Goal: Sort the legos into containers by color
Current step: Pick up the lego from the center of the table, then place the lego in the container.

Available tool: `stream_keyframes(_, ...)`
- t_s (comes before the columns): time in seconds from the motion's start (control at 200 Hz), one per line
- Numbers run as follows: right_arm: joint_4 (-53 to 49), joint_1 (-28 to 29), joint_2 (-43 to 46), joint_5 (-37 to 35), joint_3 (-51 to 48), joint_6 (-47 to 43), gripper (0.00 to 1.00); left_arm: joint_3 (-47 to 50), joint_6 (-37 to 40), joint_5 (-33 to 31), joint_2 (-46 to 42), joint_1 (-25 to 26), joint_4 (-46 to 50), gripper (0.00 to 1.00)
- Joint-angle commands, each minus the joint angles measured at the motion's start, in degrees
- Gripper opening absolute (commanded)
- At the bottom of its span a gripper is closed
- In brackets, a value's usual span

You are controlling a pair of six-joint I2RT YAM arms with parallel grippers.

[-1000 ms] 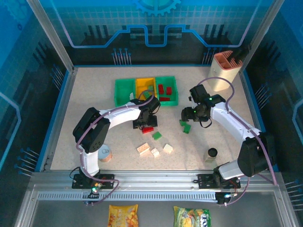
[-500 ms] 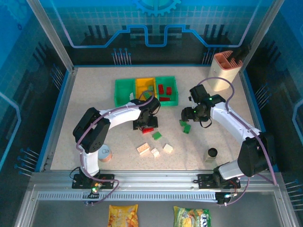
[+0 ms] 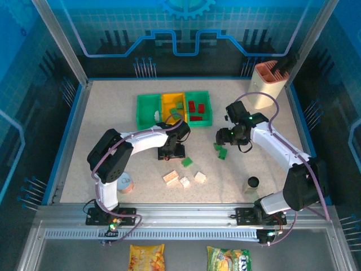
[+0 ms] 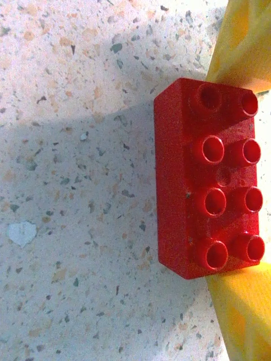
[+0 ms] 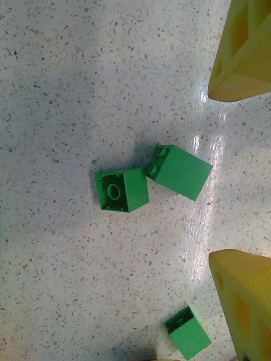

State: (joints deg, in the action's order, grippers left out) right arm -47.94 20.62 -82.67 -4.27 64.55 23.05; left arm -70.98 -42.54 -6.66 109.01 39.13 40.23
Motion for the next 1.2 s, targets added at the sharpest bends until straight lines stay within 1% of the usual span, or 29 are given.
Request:
stream_keyframes(0.0, -0.1, 0.72, 0.32, -0.11, 0.22, -0.42, 0.71, -0.36, 0.26, -1.12, -1.12, 0.29, 1.48, 0.74)
stream_keyframes(0.085, -0.22, 0.65, 0.45, -0.21, 0.23, -0.35, 0.71, -1.5, 1.21, -2.03, -0.47, 0.24, 2.29, 0.73)
stream_keyframes(0.21, -0.57, 0.6, 0.89, -0.63, 0.09, -0.37, 0.71, -2.1, 1.68, -2.06, -0.55, 0.25, 2.34, 0.66)
stream_keyframes(0.335, -0.66, 0.56, 1.27, -0.81, -0.21, -0.29, 0.71, -3.02, 2.21, -1.79, -0.87, 0.31, 2.31, 0.61)
stream_keyframes(0.445, -1.0, 0.55, 1.61, -1.08, -0.22, -0.33, 0.71, -4.57, 3.09, -1.48, -1.03, 0.31, 2.73, 0.6)
stream_keyframes(0.59, -1.62, 0.11, 2.74, -1.74, -0.39, -0.21, 0.71, -9.34, 4.86, -1.04, -0.52, 0.24, 3.19, 0.6)
stream_keyframes(0.745, -2.24, -0.66, 4.31, -2.06, -1.29, -0.26, 0.71, -17.45, 7.2, -0.48, 2.49, 0.17, 4.43, 0.6)
stream_keyframes(1.006, -3.64, -1.8, 7.12, -2.64, -2.34, -0.2, 0.71, -37.07, 11.33, -0.89, 11.75, -0.3, 8.17, 0.6)
stream_keyframes(1.196, -4.44, -2.86, 9.05, -2.74, -3.41, -0.29, 0.71, -50.06, 15.03, -1.04, 18.84, -1.86, 8.9, 0.59)
